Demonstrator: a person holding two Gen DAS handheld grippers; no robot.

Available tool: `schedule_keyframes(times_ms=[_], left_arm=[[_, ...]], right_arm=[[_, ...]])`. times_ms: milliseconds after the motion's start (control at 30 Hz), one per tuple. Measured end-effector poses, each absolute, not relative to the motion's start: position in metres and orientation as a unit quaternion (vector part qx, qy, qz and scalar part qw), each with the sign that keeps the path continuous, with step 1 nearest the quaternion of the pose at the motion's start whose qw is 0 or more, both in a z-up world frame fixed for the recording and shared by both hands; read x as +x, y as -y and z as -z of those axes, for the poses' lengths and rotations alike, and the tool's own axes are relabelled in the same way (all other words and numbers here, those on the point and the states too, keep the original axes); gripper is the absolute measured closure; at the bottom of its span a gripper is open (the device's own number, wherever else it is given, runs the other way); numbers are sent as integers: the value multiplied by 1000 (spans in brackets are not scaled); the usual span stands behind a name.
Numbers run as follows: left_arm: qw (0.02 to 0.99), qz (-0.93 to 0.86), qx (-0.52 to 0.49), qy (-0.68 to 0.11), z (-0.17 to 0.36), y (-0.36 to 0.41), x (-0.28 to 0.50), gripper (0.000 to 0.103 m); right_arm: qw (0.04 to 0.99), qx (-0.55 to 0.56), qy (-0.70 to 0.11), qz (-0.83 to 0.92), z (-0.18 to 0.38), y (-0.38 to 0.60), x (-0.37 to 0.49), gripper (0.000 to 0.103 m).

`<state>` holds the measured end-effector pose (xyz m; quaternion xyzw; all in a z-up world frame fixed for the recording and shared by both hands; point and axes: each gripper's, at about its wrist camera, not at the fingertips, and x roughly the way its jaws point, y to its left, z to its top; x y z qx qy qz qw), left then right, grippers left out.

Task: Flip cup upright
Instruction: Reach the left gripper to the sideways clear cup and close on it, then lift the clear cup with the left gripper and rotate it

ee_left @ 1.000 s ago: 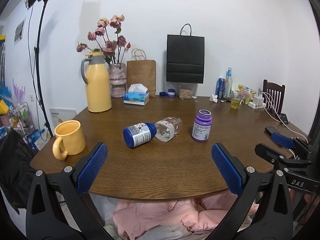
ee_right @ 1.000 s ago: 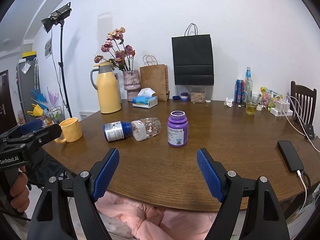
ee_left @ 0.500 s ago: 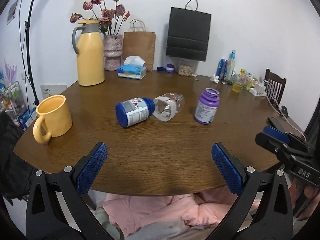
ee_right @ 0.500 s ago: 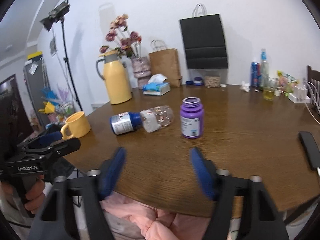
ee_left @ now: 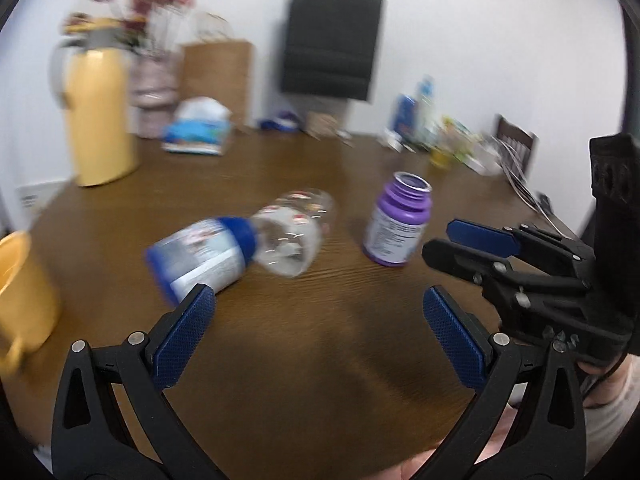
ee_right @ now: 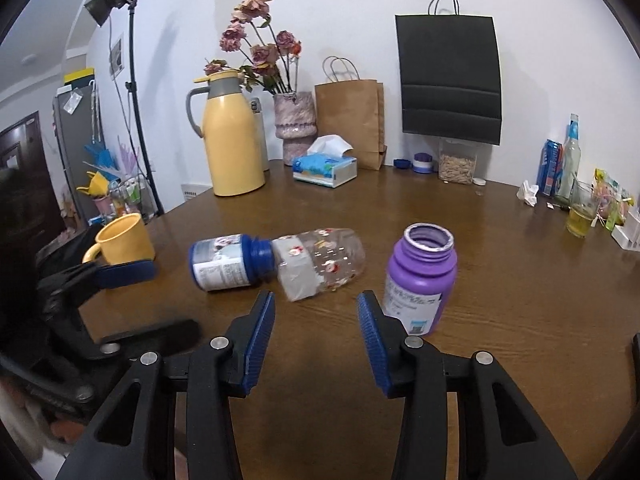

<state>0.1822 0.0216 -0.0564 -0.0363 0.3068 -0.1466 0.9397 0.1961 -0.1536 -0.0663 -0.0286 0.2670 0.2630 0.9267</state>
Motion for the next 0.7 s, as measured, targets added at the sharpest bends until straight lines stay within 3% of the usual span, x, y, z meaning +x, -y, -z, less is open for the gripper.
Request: schedule_keyframes(times_ms=[233,400,433,500,567,700], left_arm=[[920,156,85,-350,49,12,272,0],[886,146,144,-416,75,39,325,3],[882,147,149,-422,79,41,329,6],[872,149,158,-439,87,47,335,28],[862,144,159,-459,98,50,340,40],[870,128,146,-453,92,52,336,45]], right_arm=[[926,-13,-292,-240,76,184,213,55],[926,11,-302,-228,82,206,218,55],[925,13,-304,-227,84,208,219,55],[925,16,-305,-226,88,213,219,55],[924,20,-308,-227,91,216,219,55],[920,30,-312,-234,94,219,219,55]])
